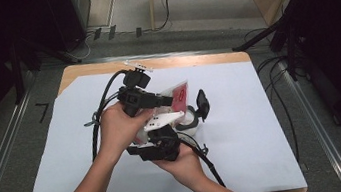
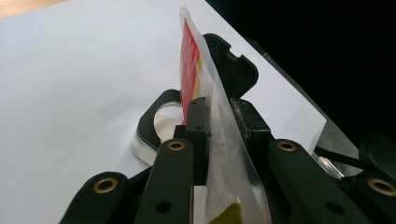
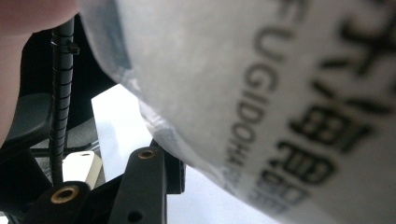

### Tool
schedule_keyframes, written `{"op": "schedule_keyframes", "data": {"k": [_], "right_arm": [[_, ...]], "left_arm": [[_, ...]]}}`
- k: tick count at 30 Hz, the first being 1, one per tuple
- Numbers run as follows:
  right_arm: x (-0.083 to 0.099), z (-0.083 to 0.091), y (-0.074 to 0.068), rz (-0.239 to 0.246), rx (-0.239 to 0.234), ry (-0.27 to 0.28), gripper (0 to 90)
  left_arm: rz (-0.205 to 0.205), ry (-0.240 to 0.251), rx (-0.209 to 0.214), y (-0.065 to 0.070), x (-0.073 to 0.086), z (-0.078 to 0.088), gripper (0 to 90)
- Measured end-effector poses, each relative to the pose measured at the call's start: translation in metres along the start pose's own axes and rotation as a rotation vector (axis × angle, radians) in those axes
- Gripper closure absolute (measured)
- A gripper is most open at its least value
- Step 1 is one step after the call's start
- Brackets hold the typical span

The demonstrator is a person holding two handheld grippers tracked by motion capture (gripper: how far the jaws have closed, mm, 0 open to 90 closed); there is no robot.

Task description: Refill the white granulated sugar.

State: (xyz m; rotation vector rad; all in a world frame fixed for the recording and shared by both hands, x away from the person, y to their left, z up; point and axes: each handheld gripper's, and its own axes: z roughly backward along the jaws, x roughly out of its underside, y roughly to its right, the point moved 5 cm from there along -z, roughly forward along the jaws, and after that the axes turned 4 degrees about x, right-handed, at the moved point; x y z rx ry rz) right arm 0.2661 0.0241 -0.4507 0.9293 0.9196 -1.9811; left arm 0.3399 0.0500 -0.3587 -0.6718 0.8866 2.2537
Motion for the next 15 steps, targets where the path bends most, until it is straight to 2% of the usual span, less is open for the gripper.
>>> {"op": "schedule_keyframes", "data": {"k": [15], "right_arm": [[-0.0007,0.0017,-0.0027,-0.016,-0.008,-0.006,63.3]], "left_arm": [[0.005,-0.013,0.001,0.0007,-0.0003,0.0005,78.2]]}}
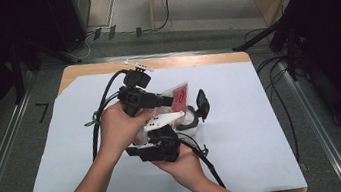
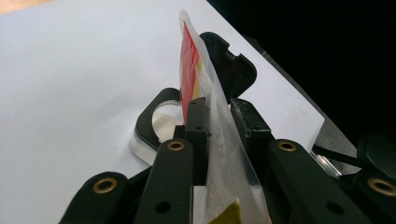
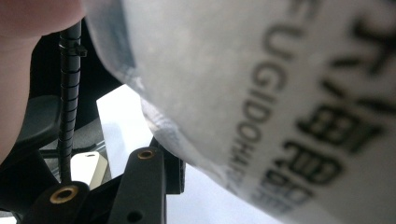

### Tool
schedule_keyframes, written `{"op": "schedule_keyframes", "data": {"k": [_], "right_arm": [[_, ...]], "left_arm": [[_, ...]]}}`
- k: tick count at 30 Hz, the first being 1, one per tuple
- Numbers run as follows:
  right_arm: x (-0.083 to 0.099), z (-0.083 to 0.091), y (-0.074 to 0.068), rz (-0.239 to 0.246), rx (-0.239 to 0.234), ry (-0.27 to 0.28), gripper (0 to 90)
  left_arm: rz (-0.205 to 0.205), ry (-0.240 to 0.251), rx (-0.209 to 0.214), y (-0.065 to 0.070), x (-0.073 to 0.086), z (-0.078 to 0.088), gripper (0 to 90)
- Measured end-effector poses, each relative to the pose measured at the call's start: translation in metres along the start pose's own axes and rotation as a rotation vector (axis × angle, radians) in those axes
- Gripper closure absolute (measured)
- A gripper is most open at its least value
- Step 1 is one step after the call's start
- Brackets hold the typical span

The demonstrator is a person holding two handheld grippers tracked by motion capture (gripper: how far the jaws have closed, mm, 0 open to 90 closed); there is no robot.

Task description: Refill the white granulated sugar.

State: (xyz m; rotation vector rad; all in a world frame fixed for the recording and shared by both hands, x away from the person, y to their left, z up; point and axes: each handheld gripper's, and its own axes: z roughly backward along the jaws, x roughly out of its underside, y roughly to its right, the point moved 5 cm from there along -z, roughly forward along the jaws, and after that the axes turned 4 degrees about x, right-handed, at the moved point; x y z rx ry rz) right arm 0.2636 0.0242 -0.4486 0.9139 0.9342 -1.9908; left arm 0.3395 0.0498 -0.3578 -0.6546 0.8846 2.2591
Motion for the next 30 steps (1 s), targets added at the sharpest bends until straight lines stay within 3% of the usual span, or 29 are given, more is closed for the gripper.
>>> {"op": "schedule_keyframes", "data": {"k": [22,30], "right_arm": [[-0.0001,-0.0004,0.0003,0.013,0.012,0.009,63.7],[-0.0013,0.0004,0.0005,-0.007,0.008,0.006,63.8]], "left_arm": [[-0.012,0.002,-0.001,0.0012,-0.0014,-0.0004,78.4],[-0.007,0.005,0.002,0.0013,-0.0025,-0.0009,78.2]]}}
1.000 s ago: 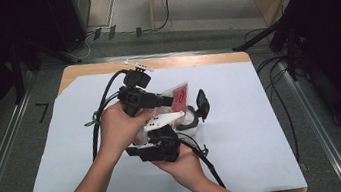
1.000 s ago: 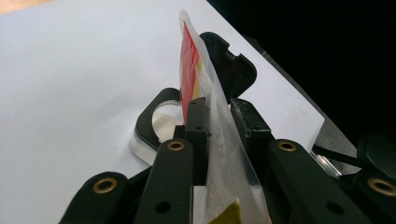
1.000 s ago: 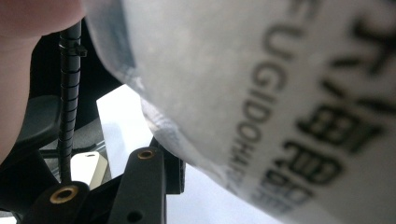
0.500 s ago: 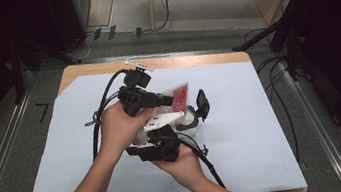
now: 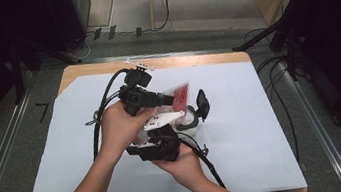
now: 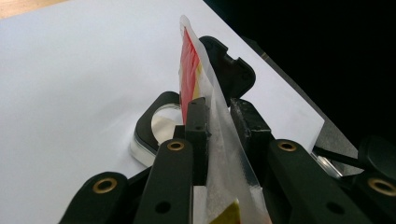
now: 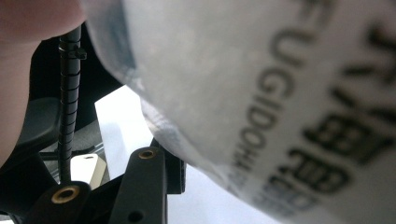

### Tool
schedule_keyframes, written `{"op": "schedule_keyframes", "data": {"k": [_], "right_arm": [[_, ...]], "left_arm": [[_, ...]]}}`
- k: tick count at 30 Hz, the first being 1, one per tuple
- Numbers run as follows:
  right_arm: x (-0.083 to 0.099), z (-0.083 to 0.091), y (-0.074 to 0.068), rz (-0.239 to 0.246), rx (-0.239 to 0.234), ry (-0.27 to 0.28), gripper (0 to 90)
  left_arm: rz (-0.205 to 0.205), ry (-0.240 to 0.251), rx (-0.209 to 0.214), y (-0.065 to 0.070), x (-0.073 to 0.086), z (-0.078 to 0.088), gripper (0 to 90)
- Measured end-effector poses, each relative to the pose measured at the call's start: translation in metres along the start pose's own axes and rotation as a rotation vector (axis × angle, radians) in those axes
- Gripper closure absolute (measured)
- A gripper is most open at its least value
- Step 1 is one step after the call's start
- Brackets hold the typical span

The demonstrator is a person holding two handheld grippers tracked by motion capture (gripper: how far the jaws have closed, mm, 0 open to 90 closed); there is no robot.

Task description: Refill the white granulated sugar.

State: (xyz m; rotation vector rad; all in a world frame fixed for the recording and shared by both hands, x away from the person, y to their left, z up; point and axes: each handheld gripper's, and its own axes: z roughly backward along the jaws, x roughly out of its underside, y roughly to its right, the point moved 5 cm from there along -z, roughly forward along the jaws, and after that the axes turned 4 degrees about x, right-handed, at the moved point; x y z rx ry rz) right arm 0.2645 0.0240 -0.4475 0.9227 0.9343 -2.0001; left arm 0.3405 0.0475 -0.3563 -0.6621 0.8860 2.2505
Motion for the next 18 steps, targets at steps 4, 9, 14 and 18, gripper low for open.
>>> {"op": "schedule_keyframes", "data": {"k": [4,9,14,18], "right_arm": [[0.0,0.0003,0.0001,-0.001,-0.001,0.001,63.7],[0.0,0.0002,-0.0001,-0.002,0.001,0.002,63.7],[-0.0009,0.0005,-0.0002,0.004,0.003,-0.003,63.8],[-0.0016,0.0009,-0.0008,0.012,0.004,0.001,63.8]], "left_arm": [[-0.001,0.001,-0.001,0.0007,-0.0002,-0.0003,78.2],[-0.003,-0.002,-0.004,0.0007,-0.0001,-0.0001,78.3],[0.0,0.001,-0.001,-0.0002,-0.0006,0.0014,78.5],[-0.009,0.001,-0.008,0.0017,-0.0002,0.002,78.3]]}}
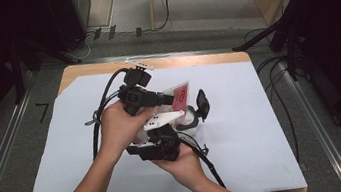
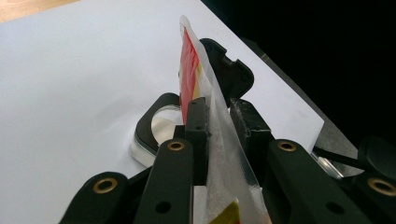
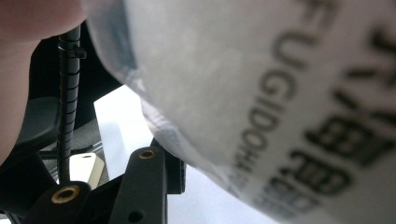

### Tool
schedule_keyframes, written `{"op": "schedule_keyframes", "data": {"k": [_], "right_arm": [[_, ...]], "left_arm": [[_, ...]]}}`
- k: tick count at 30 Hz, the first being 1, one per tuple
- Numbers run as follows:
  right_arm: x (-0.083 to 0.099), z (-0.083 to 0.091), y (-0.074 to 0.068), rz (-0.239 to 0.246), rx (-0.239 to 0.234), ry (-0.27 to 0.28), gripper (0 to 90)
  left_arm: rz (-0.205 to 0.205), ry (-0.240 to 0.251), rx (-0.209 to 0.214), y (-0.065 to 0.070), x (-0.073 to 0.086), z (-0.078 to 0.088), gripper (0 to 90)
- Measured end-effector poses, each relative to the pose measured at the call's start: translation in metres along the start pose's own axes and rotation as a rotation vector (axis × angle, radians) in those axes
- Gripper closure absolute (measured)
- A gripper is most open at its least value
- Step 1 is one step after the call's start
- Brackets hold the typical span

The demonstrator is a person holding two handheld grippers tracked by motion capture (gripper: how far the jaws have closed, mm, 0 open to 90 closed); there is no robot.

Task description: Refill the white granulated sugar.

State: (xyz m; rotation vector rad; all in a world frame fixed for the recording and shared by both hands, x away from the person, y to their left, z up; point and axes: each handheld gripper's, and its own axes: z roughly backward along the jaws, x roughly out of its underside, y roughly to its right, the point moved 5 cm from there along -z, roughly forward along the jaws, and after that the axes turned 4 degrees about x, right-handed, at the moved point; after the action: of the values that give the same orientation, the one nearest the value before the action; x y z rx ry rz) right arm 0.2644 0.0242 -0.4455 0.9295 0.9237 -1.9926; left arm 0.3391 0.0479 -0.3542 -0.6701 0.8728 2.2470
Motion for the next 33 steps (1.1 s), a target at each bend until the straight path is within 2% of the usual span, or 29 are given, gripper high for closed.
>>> {"op": "schedule_keyframes", "data": {"k": [33], "right_arm": [[0.0024,-0.0003,0.0001,-0.003,0.006,0.017,63.8]], "left_arm": [[-0.022,-0.002,-0.004,0.0028,-0.0012,-0.0028,78.5]]}}
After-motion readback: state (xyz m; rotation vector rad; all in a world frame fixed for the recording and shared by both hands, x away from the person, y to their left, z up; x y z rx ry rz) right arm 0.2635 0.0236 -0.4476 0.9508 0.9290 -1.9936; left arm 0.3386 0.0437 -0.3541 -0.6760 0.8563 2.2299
